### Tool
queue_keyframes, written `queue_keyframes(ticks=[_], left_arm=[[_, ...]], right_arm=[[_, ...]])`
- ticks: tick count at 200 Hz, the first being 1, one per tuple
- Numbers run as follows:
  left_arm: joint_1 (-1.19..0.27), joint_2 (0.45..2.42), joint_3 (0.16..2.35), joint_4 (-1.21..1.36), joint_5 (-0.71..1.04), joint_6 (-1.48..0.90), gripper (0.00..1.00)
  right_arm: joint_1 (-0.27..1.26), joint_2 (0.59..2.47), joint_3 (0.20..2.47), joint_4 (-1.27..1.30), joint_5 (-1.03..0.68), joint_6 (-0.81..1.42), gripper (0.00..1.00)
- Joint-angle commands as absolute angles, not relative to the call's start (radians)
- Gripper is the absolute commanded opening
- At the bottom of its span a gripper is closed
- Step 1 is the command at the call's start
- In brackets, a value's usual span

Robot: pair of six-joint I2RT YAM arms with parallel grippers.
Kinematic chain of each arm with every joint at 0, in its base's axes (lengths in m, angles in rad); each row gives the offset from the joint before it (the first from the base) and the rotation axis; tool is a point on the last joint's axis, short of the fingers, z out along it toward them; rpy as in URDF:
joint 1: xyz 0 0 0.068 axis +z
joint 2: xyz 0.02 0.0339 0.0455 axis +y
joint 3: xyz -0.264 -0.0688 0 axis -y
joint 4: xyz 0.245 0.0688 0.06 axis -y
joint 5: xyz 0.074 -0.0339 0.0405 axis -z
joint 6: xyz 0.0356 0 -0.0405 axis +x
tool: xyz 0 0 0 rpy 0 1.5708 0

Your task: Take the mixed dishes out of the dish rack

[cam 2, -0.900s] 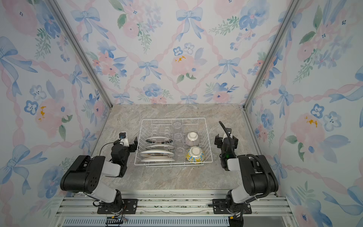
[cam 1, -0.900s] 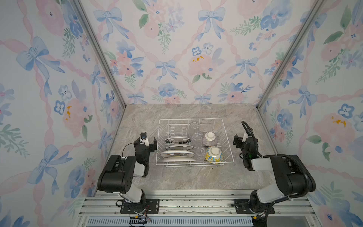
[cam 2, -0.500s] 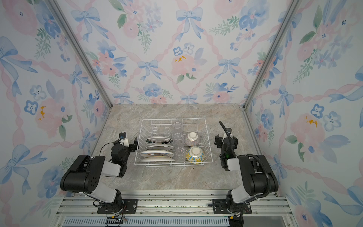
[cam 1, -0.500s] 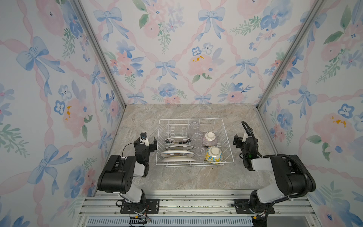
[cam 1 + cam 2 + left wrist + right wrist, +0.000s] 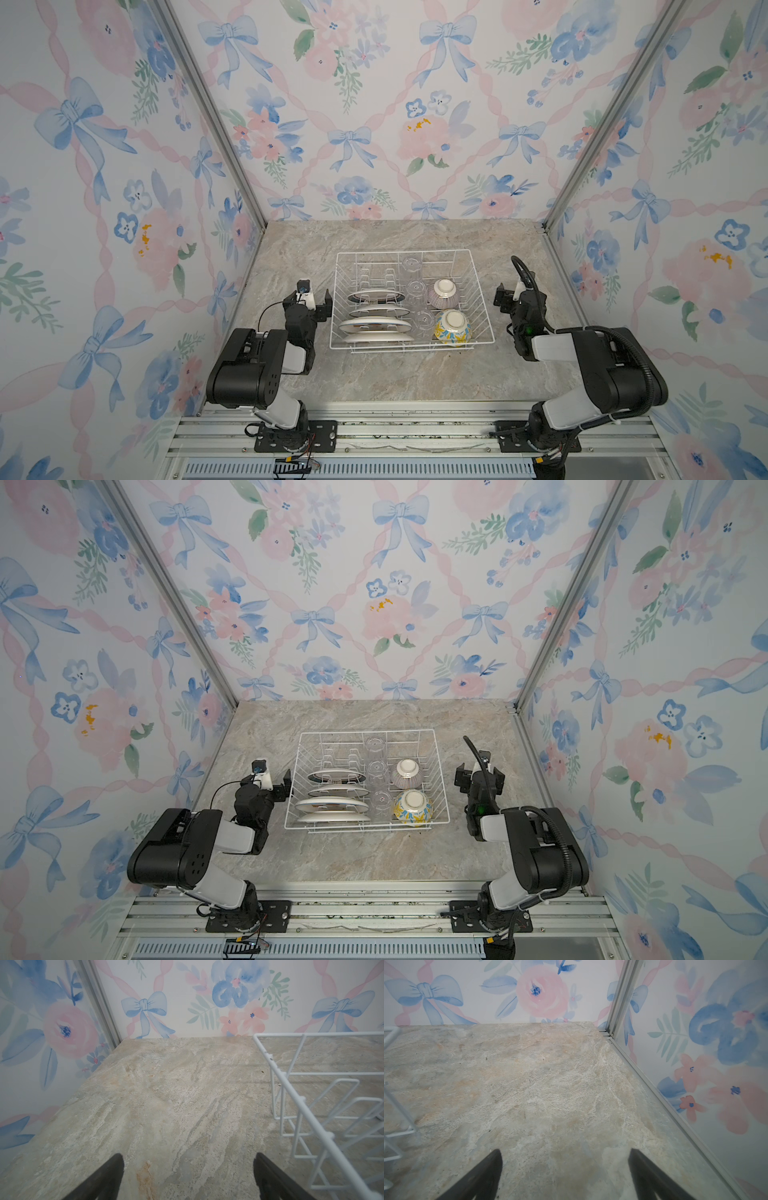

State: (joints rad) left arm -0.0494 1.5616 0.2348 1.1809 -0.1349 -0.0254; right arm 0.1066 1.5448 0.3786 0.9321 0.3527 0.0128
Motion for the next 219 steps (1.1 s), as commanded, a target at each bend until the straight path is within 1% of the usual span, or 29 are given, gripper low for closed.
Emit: queue_keyframes(ticks=[1, 21, 57, 77, 97, 107, 115, 125, 136, 145, 167, 181, 192, 206, 219], left_arm=[[-0.069, 1.553, 0.244, 1.187, -0.187, -0.014, 0.98], [-0.086, 1.540, 0.241, 1.188, -0.247, -0.015, 0.98], [-0.087, 1.537, 0.242, 1.189, -0.273, -0.023, 0.98], [-0.108, 1.487, 0.237, 1.169, -0.391, -0.032, 0.98], [-0.119, 1.401, 0.253, 1.052, -0.506, -0.074, 0.98], [-0.124, 1.365, 0.274, 0.962, -0.592, -0.125, 0.98], [-0.125, 1.335, 0.287, 0.891, -0.644, -0.172, 0.98], [-0.126, 1.297, 0.305, 0.799, -0.668, -0.225, 0.98], [-0.134, 1.261, 0.333, 0.683, -0.700, -0.286, 0.98], [-0.150, 1.238, 0.348, 0.631, -0.733, -0.286, 0.98], [-0.186, 1.165, 0.385, 0.490, -0.784, -0.308, 0.98], [-0.199, 1.106, 0.405, 0.404, -0.766, -0.347, 0.98], [-0.208, 1.057, 0.419, 0.339, -0.729, -0.379, 0.98], [-0.213, 1.007, 0.444, 0.239, -0.666, -0.438, 0.98], [-0.214, 0.973, 0.469, 0.154, -0.601, -0.467, 0.98]], right_arm=[[0.132, 1.528, 0.359, 0.962, 0.394, -0.005, 0.97], [0.133, 1.528, 0.356, 0.970, 0.395, -0.007, 0.97], [0.132, 1.528, 0.359, 0.962, 0.395, -0.005, 0.97], [0.134, 1.522, 0.351, 0.974, 0.398, -0.006, 0.97], [0.136, 1.505, 0.362, 0.957, 0.400, -0.017, 0.97], [0.171, 1.448, 0.435, 0.772, 0.528, -0.016, 0.97], [0.184, 1.399, 0.484, 0.637, 0.548, -0.014, 0.97], [0.194, 1.364, 0.484, 0.629, 0.563, -0.029, 0.97], [0.208, 1.328, 0.460, 0.677, 0.594, -0.028, 0.97], [0.211, 1.285, 0.455, 0.675, 0.582, 0.003, 0.97], [0.271, 1.172, 0.558, 0.433, 0.564, 0.007, 0.97], [0.339, 1.124, 0.628, 0.330, 0.575, -0.039, 0.97], [0.387, 1.095, 0.694, 0.232, 0.522, -0.064, 0.97], [0.410, 1.095, 0.811, 0.054, 0.359, -0.049, 0.96], [0.435, 1.119, 0.902, -0.066, 0.257, -0.042, 0.97]])
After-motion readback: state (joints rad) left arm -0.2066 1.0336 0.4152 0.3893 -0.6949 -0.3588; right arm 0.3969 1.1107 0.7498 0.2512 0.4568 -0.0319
